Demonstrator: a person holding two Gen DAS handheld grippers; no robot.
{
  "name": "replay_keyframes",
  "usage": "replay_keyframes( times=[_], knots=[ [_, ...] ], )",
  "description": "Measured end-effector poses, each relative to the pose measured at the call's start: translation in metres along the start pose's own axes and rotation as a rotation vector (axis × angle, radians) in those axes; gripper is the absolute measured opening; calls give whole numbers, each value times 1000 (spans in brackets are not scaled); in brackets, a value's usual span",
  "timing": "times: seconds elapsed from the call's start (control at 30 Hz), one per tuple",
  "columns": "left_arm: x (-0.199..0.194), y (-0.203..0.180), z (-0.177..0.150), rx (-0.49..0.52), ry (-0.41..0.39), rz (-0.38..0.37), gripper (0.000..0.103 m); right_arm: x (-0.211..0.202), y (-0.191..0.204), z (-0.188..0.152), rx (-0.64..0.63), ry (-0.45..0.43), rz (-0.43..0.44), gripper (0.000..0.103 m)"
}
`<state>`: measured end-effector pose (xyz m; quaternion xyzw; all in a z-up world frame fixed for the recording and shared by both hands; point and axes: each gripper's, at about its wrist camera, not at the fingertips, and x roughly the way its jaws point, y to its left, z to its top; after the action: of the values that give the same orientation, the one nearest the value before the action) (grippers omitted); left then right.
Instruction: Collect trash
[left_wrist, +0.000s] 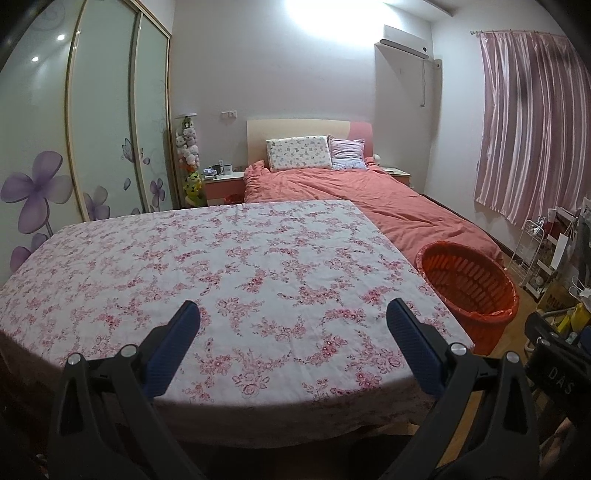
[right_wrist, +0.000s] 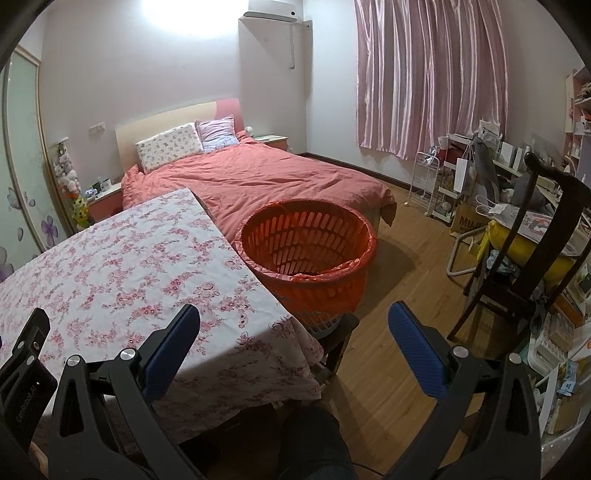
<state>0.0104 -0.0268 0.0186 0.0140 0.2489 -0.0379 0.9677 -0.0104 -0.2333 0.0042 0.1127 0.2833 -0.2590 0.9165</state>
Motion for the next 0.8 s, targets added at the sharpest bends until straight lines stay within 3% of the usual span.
replay_keyframes(
  times=[0.8],
  knots=[
    [1, 3, -1, -8, 5, 0, 99, -1, -2, 4, -4, -7, -9, 101]
  ],
)
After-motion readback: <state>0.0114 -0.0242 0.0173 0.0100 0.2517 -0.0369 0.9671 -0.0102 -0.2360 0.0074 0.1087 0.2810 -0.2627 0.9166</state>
